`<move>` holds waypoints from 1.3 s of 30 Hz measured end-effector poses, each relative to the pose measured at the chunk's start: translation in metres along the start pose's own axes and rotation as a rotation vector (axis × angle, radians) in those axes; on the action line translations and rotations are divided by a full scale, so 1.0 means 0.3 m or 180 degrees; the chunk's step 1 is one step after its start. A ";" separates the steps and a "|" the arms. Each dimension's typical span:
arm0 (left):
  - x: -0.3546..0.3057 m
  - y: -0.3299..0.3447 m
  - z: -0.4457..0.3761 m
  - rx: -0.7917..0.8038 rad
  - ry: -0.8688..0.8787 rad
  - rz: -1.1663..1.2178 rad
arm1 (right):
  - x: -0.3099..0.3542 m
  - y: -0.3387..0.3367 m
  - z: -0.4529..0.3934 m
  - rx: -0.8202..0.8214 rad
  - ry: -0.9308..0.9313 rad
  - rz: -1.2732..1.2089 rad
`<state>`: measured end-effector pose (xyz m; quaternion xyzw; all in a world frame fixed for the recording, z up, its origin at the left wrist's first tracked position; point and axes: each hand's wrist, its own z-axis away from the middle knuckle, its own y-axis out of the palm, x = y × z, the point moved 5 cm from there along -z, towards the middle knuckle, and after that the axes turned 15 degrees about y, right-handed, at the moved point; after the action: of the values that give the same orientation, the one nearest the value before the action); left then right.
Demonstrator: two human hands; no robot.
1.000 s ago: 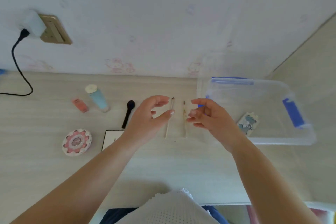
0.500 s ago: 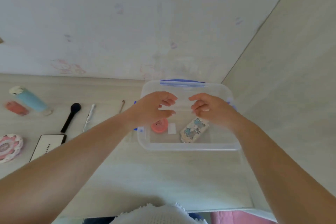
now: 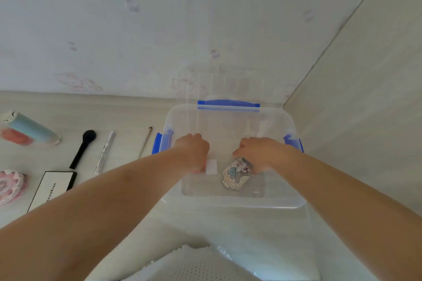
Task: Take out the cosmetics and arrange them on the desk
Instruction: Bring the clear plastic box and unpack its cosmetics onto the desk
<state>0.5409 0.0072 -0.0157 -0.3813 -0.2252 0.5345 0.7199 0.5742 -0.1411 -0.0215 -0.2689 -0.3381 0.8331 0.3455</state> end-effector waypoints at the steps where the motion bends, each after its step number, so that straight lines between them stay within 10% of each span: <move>1: -0.005 0.012 -0.009 0.0016 0.0035 -0.0101 | 0.005 0.012 -0.003 0.0041 -0.0028 0.0083; 26: -0.033 0.004 -0.017 -0.0042 0.0249 0.0148 | 0.035 0.022 -0.028 -0.0506 0.0000 0.0515; 39: -0.010 -0.153 0.170 -0.1289 0.0394 0.1566 | 0.013 0.011 -0.007 0.0119 -0.0015 -0.0154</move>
<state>0.5300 0.0137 0.0519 -0.5916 -0.1838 0.6125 0.4910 0.5721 -0.1392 -0.0261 -0.2521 -0.3297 0.8313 0.3697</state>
